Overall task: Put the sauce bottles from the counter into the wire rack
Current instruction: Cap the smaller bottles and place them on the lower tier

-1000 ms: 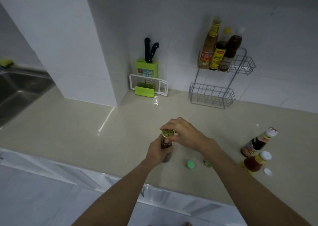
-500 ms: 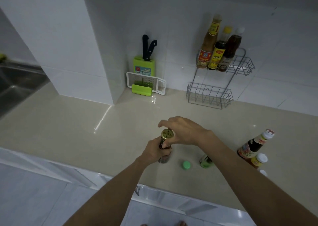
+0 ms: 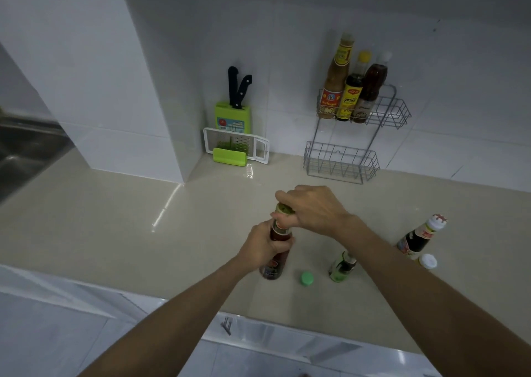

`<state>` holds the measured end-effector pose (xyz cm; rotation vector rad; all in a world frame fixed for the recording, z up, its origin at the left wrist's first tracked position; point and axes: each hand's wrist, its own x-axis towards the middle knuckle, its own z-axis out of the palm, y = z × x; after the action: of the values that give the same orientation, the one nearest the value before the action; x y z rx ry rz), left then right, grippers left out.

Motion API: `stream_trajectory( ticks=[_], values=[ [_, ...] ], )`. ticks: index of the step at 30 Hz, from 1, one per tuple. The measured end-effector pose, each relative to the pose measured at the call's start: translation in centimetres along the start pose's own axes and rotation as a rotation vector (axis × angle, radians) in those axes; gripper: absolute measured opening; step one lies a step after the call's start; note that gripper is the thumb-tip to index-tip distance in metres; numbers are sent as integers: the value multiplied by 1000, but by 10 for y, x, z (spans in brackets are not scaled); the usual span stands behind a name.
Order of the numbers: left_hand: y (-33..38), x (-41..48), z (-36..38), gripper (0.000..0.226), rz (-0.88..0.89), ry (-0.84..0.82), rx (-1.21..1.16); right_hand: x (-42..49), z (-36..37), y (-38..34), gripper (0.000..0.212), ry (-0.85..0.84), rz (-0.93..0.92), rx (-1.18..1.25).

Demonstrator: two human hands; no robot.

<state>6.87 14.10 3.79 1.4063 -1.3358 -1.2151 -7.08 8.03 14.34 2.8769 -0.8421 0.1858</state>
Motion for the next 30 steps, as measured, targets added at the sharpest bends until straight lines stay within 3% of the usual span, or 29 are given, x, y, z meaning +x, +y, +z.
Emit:
stream_trajectory(
  ticks=[5,12,16,19,22,24,30],
  values=[
    [25,5,11,20,18,272,44,18,-20,1,37,42,111,-122],
    [30,3,13,27,27,362,295,11,-11,-9,40,95,381,-18],
    [33,6,8,26,37,319,309,4,-4,-12,45,134,517,221],
    [36,9,1,19,86,186,205,5,-10,-9,44,112,529,368],
    [34,11,-7,42,106,-5,90,6,-20,4,39,193,552,482],
    [28,13,-10,57,80,-77,135,2,-26,16,41,274,583,553],
    [33,57,9,52,166,-52,251,-12,-20,61,51,348,686,849]
  ],
)
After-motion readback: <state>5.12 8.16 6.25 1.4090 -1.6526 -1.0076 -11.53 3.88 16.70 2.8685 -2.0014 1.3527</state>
